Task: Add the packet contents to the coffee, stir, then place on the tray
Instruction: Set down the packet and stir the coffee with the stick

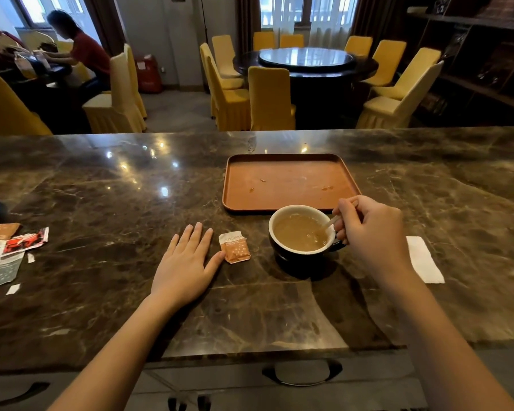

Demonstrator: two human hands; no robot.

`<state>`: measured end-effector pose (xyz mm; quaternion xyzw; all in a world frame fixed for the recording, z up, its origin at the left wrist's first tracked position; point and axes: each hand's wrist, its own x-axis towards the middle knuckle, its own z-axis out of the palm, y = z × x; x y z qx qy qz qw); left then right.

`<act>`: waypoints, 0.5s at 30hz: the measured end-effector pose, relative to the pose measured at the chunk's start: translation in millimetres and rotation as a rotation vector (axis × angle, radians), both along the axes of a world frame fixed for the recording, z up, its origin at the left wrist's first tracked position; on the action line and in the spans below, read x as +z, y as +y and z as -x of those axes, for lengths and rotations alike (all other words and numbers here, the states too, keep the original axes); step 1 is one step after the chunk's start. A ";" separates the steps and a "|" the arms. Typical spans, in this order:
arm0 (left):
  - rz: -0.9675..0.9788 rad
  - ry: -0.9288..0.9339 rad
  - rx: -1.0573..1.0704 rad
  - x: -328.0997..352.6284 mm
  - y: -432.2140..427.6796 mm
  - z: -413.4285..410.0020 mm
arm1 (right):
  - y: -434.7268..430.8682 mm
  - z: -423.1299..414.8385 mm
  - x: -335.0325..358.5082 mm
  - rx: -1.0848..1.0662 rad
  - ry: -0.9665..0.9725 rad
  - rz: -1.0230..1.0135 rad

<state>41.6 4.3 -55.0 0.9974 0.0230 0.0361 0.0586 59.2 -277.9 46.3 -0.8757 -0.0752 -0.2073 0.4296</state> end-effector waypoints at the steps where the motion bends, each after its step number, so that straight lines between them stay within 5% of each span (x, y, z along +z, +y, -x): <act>1: 0.003 0.000 0.001 0.1 -0.1 0.0 | 3.5 -0.1 -2.4 0.007 0.009 -0.017; 9: 0.010 0.002 -0.001 0.8 -0.5 0.0 | 6.3 8.1 -5.2 0.135 0.190 -0.176; 15: 0.006 -0.007 0.003 -0.2 -0.3 -0.3 | -4.5 1.0 11.1 0.035 0.120 0.021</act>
